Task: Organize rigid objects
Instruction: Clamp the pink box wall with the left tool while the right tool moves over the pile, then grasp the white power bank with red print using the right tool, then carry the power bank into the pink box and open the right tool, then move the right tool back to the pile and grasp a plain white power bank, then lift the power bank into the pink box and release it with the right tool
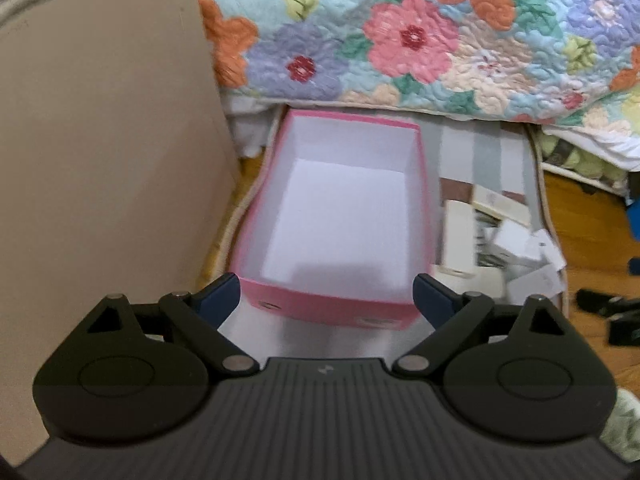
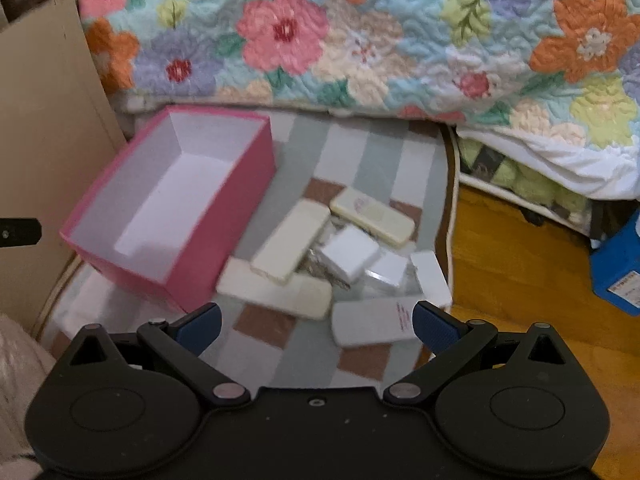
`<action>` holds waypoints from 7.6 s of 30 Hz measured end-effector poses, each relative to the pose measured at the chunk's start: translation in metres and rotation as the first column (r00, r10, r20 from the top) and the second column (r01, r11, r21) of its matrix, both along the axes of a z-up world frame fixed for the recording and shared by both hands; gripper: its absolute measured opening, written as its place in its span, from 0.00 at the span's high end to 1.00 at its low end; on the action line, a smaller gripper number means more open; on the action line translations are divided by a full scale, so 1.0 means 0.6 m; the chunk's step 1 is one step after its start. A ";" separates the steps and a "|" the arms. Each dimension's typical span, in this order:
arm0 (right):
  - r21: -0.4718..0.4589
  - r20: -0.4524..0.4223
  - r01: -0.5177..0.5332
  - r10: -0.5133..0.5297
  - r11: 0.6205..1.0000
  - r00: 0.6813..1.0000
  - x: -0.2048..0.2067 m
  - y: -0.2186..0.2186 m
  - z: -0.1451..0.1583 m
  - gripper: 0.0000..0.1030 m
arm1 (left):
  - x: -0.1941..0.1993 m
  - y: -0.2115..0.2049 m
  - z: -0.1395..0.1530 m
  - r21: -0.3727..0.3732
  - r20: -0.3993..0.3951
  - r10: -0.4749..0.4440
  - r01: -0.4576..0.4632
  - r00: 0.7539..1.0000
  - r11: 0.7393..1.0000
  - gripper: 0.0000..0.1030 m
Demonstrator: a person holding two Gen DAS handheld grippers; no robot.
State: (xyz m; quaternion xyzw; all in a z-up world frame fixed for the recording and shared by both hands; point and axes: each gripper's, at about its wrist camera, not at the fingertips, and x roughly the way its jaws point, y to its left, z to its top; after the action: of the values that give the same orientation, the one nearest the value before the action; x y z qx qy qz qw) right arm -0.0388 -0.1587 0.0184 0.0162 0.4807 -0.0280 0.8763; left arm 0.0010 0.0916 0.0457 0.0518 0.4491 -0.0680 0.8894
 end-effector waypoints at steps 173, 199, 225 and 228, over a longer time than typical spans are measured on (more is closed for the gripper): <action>0.046 -0.242 -0.522 0.517 0.851 0.821 0.188 0.043 -0.186 0.44 | 0.338 0.099 -0.314 -0.139 -0.210 0.091 -0.122 0.973 0.983 0.93; 0.048 -0.286 -0.636 0.621 0.770 0.730 0.204 0.098 -0.323 0.39 | 0.328 0.083 -0.312 -0.075 -0.194 0.040 -0.056 0.980 0.996 0.93; -0.081 -0.310 -0.595 0.547 0.800 0.778 0.105 0.149 -0.247 0.43 | 0.327 0.096 -0.313 -0.133 -0.207 0.062 -0.091 0.976 0.987 0.92; -0.118 -0.263 -0.578 0.535 0.808 0.803 0.116 0.133 -0.214 0.43 | 0.330 0.106 -0.314 -0.165 -0.222 0.075 -0.113 0.972 0.980 0.91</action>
State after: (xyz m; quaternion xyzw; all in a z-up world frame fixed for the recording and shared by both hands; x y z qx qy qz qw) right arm 0.0310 -0.0788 -0.1102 -0.2141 0.5516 0.1834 0.7850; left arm 0.1988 0.1551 -0.1429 -0.0565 0.5368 -0.0705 0.8389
